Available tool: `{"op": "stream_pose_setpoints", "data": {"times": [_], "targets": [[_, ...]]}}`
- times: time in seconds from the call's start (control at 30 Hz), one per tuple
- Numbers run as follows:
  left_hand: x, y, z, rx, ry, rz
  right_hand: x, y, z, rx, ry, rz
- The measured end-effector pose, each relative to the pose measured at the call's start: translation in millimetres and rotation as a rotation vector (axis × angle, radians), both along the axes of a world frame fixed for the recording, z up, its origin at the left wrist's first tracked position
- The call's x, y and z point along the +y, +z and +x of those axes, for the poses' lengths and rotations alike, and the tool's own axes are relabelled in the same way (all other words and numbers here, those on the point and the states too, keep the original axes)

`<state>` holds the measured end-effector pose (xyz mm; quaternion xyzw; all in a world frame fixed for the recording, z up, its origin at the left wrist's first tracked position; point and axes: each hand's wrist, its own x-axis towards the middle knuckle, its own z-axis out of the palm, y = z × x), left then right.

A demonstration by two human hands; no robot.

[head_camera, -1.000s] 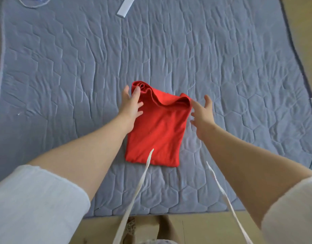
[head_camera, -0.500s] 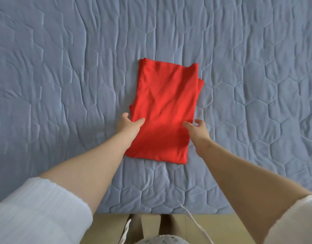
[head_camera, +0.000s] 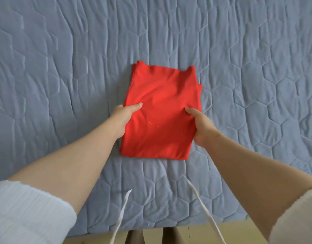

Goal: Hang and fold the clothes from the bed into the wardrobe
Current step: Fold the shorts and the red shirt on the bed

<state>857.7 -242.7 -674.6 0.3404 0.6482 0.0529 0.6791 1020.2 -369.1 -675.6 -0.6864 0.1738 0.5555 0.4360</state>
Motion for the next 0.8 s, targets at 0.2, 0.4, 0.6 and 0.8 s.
{"op": "stream_pose_setpoints", "data": {"times": [0.2,0.4,0.6,0.8], "targets": [[30.6,72.7,2.3,-0.166,0.061,0.226,19.7,68.4,14.2,-0.218,-0.013,0.087],[21.0,93.4,-21.7,-0.092,-0.02,0.329,14.1,86.4,2.1,-0.457,0.119,0.101],[-53.2,34.3,-79.5,0.167,-0.213,0.282,-55.7,21.3,-50.3,-0.43,0.414,-0.149],[-116.7,-11.7,-116.4,0.248,-0.271,0.019,-103.5,-13.7,-82.2,-0.273,0.37,-0.248]]}}
